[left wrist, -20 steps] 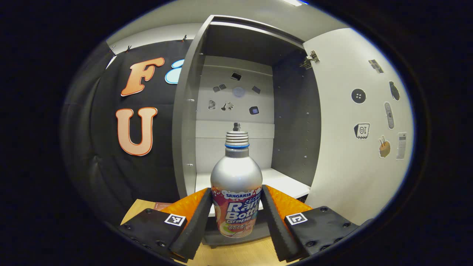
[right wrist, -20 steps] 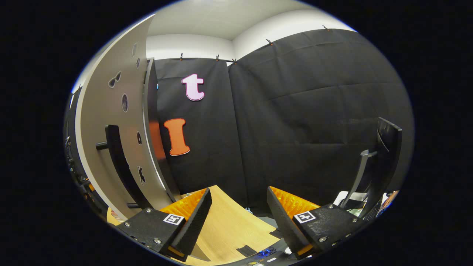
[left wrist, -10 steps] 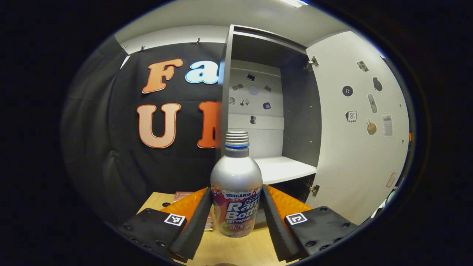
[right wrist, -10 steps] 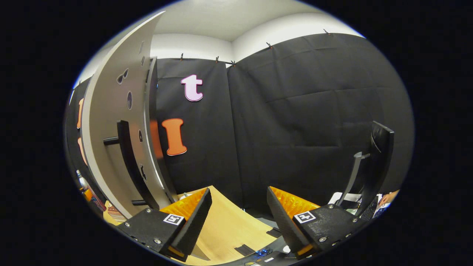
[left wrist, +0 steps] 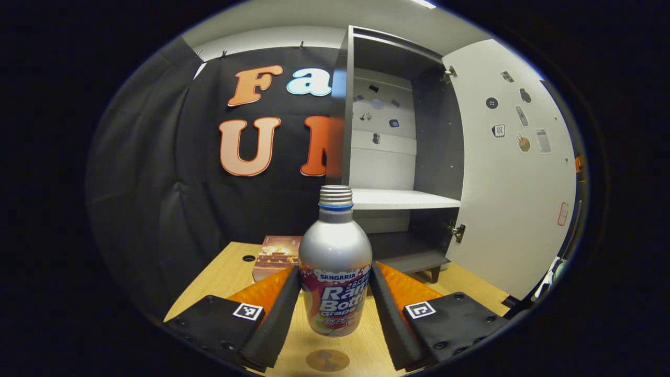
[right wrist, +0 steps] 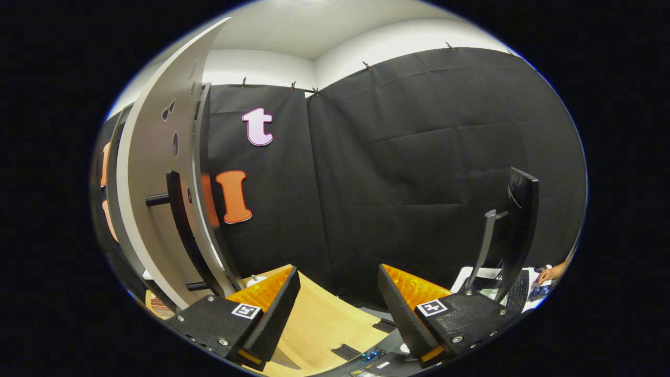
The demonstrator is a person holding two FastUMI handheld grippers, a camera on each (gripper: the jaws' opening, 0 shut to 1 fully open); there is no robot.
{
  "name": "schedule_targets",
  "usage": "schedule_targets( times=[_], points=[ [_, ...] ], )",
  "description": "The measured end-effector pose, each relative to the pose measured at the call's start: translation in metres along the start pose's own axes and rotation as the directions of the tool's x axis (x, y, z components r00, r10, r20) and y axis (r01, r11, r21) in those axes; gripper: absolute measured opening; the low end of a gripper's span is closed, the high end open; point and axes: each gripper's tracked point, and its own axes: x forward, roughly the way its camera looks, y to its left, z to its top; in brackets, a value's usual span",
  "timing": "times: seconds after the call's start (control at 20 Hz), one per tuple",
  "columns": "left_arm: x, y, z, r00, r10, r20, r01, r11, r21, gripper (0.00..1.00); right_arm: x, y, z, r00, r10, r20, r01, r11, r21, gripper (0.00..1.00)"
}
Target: Open the cabinet door with the right hand, grasp the bottle in the cabinet with the left hand and place it on the coaster, then close the cabinet door with the right hand.
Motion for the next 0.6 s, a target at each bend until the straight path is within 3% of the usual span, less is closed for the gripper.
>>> schedule_targets(
  times=[0.4,0.6],
  points=[
    [-0.014,0.004,-0.032,0.995,0.023,-0.101,-0.026,0.999,-0.02,0.84,-0.007,-0.015,0.0,0.994,-0.112,0.011,0.112,0.994,-0.003,0.93],
    [-0.019,0.003,-0.044,0.99,0.022,-0.14,-0.026,0.999,-0.028,0.84,-0.013,-0.016,0.011,0.992,-0.122,0.033,0.124,0.99,-0.065,0.93]
  ],
)
